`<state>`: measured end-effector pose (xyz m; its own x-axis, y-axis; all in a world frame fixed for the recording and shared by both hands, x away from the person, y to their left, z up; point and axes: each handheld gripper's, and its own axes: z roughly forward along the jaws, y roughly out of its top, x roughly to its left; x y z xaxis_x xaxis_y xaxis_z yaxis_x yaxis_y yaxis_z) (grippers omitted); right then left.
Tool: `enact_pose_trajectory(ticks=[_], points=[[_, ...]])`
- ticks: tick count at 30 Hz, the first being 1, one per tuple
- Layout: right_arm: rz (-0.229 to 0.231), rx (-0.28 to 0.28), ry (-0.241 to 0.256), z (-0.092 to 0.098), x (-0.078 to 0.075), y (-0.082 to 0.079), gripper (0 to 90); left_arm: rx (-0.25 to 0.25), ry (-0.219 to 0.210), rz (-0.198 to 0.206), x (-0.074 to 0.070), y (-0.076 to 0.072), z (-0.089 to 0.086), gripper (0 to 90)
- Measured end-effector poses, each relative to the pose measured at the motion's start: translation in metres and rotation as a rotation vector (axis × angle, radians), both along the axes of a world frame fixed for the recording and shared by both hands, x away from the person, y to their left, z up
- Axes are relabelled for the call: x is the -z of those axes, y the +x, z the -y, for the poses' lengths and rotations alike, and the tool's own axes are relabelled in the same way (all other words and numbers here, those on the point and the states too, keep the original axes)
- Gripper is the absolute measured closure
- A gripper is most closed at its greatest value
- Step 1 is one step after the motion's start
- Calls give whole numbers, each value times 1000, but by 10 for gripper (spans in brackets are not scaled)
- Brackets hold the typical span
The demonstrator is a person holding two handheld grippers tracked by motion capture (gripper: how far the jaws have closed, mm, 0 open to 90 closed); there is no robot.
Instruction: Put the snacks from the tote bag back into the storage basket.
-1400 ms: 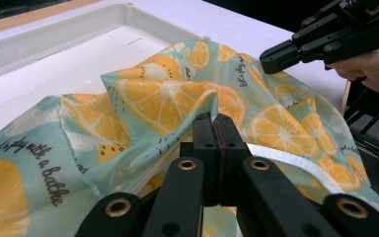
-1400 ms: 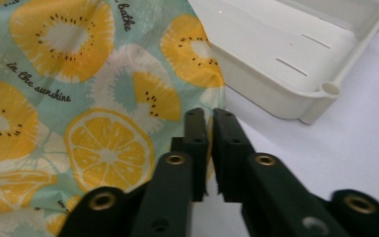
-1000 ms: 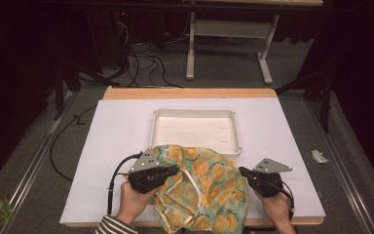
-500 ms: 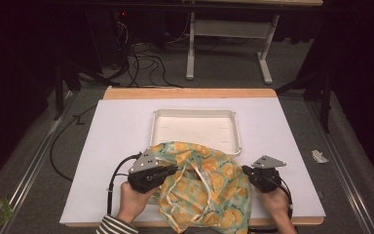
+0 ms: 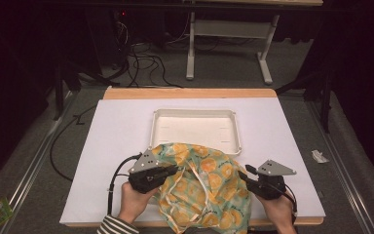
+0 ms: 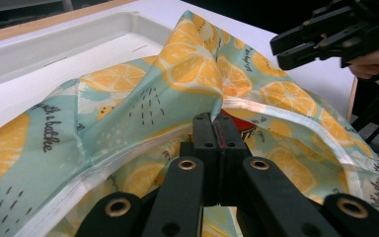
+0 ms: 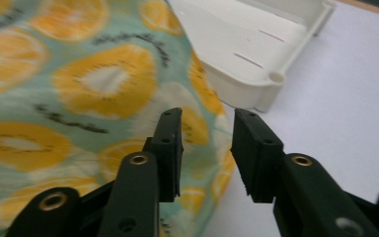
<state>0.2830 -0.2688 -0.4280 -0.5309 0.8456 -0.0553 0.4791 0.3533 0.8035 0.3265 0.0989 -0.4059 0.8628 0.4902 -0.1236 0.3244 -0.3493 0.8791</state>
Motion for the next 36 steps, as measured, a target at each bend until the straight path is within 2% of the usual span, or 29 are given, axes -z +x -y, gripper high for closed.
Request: enact_pose_trajectory(ticks=[5, 8, 10, 13, 16, 20, 25, 29, 33, 34, 36], points=[[-3, -47, 46, -14, -8, -11, 526, -1, -1, 3, -1, -1, -1, 900], [12, -67, 44, -23, -9, -15, 460, -2, 0, 3, 0, -1, -1, 900], [21, -69, 50, -27, -8, -15, 420, -4, 0, 3, 0, 0, -2, 900], [1, -67, 71, -29, -6, -13, 384, -8, 4, 3, 1, 0, -3, 900], [-9, -58, 131, -30, -5, -10, 339, -10, 8, 6, 1, 0, -3, 899], [-9, -36, 145, -31, -9, -3, 322, -4, 11, 2, 2, 0, -1, 898], [-39, -32, 151, -35, -7, 10, 337, 0, 13, -2, 3, 0, 1, 886], [-49, -32, 156, -37, -3, 20, 388, 2, 23, 5, 3, 0, 2, 867], [-60, -36, 149, -39, -1, 24, 449, 2, 30, 7, 3, -1, 2, 856], [-65, -50, 140, -40, 0, 25, 508, 2, 29, 6, 3, -1, 2, 852], [-67, -58, 133, -40, 1, 26, 564, 2, 29, 8, 3, -1, 2, 842]])
